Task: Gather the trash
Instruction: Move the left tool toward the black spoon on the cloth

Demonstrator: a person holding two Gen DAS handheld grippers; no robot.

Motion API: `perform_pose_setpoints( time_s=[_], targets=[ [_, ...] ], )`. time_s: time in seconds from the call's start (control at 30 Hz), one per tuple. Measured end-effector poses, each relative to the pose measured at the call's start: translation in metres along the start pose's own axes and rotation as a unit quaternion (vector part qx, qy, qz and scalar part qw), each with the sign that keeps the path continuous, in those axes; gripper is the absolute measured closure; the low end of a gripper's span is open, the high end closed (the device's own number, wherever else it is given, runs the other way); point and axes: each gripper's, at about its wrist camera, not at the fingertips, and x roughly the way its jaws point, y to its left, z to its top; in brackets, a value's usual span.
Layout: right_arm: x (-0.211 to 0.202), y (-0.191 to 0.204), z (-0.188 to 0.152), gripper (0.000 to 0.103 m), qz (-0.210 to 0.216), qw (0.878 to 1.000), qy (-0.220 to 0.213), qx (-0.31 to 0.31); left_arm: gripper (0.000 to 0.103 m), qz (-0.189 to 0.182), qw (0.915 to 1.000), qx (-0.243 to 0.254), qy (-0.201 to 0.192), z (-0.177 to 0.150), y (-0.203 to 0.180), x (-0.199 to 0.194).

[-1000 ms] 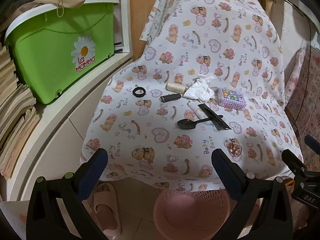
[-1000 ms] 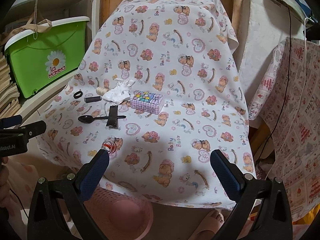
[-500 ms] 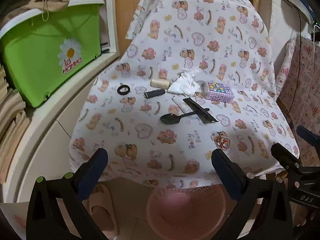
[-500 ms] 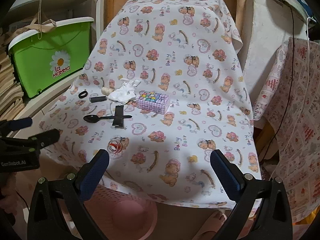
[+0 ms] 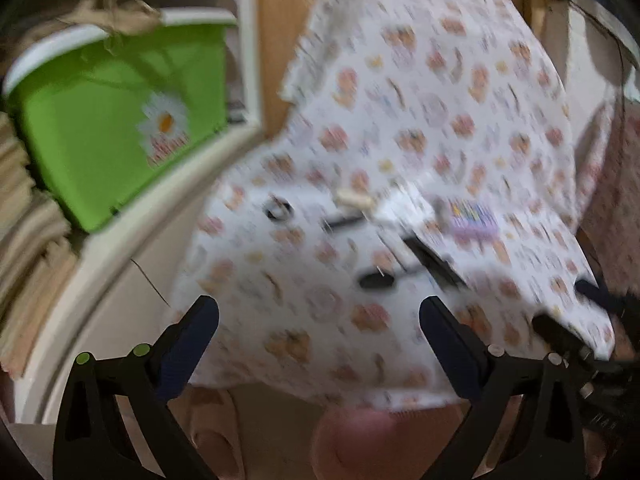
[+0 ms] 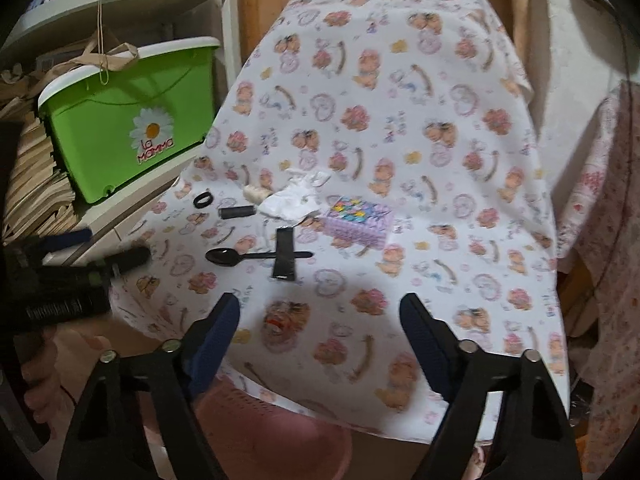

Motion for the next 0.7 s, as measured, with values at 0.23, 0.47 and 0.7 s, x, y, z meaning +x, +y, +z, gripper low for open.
perform_pose_setpoints(
  time_s=[0.23, 0.47, 0.7],
  targets=[
    [0.033, 0.023, -0.011, 0.049, 0.016, 0.999, 0.030, -0.023, 0.004, -0.015, 0.9987, 0.014, 0.047, -0.001, 0.006, 0.022],
    [0.060, 0.024, -0.014, 0.074, 0.009, 0.998, 0.060, -0.007, 0.005, -0.074, 0.9927, -0.026, 0.092, -0.005, 0.009, 0.042],
    [0.057, 0.018, -0.014, 0.092, 0.013, 0.998, 0.057, 0.003, 0.014, -0.098, 0.9896, -0.046, 0.095, 0.004, 0.023, 0.052]
  ],
)
